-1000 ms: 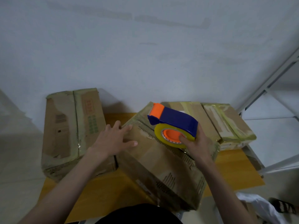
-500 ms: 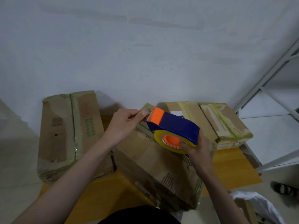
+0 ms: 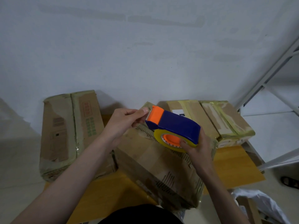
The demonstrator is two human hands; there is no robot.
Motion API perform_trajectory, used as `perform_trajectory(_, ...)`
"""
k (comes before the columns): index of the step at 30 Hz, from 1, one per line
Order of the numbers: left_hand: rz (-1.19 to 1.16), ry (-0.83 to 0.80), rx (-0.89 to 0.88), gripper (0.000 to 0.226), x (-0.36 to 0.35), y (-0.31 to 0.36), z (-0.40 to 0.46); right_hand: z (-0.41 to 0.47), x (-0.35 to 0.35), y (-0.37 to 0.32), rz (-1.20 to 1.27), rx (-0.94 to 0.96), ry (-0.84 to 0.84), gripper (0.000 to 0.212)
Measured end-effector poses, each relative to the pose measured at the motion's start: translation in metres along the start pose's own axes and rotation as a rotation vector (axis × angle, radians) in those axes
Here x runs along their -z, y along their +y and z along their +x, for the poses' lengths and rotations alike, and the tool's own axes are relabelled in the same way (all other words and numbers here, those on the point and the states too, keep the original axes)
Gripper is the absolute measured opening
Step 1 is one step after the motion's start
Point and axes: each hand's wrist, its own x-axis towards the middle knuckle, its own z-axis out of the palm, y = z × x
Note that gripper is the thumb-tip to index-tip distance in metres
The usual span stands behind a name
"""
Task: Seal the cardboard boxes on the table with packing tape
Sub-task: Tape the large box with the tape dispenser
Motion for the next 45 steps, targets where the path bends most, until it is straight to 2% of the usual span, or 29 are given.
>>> perform_trajectory(5,-0.085,0.017,0.034,0.03,0.0,-0.006,0.0,0.0,-0.003,-0.004,-0.035,0.059,0.027,0.049)
perform_trajectory(11,0.044,0.081,-0.076,0.032,-0.008,-0.006,0.002,-0.002,-0.013,-0.001,-0.108,0.081,0.147,0.047)
perform_trajectory(14,0.071,0.014,0.022,0.039,-0.004,-0.009,0.008,-0.003,-0.015,-0.002,-0.128,0.094,0.167,0.047)
perform_trajectory(17,-0.08,-0.03,0.14,0.039,-0.001,-0.011,0.014,-0.003,-0.015,-0.004,-0.066,0.09,0.136,0.045)
perform_trajectory(20,-0.229,-0.02,0.2,0.027,0.001,-0.009,0.02,-0.001,-0.012,-0.003,-0.017,0.064,0.1,0.05)
perform_trajectory(24,-0.187,0.025,0.21,0.01,0.003,-0.014,0.027,0.001,-0.011,-0.003,-0.028,0.075,0.077,0.058)
perform_trajectory(27,-0.114,0.085,0.177,0.011,0.004,-0.02,0.034,0.005,-0.012,-0.007,-0.06,0.082,0.069,0.054)
perform_trajectory(33,-0.044,0.139,0.158,0.011,0.005,-0.023,0.053,0.008,-0.011,-0.009,-0.187,0.034,0.076,0.063)
perform_trajectory(42,-0.068,0.113,0.215,0.018,0.012,-0.024,0.076,0.01,-0.019,-0.014,-0.253,-0.024,0.027,0.066)
perform_trajectory(45,-0.104,0.14,0.214,0.008,0.026,-0.026,0.083,0.011,-0.018,-0.016,-0.242,-0.031,0.039,0.068)
